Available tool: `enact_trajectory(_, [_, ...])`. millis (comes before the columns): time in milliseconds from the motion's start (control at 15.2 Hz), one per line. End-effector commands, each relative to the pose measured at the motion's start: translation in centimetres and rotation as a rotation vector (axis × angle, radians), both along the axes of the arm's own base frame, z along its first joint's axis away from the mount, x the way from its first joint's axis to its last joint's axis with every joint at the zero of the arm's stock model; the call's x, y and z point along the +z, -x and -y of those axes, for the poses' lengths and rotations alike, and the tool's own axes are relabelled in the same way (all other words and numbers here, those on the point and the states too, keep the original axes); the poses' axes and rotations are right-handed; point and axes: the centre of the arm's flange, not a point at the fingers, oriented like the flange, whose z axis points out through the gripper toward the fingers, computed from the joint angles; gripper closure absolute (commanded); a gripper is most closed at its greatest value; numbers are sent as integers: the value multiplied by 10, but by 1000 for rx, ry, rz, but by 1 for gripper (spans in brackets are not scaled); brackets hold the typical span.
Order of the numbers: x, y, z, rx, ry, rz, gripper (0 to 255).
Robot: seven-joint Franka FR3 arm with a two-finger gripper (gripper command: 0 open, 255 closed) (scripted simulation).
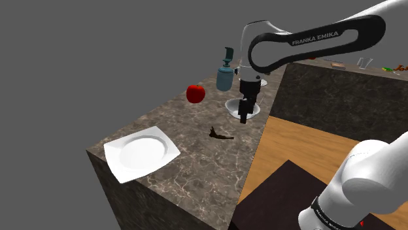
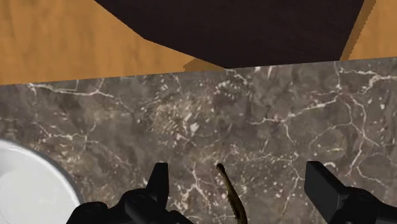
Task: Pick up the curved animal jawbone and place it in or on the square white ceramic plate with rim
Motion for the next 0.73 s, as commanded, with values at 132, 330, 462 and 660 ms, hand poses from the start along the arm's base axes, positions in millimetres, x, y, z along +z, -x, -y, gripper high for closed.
enact_trajectory(132, [-33,-31,-32,106,39,18,0])
enact_trajectory(330, [-57,-53,-57,183,69,29,0])
enact_trajectory(462, [-74,-66,-74,235,89,37,0])
enact_trajectory(660, [-92,-76,-87,276,105,43,0])
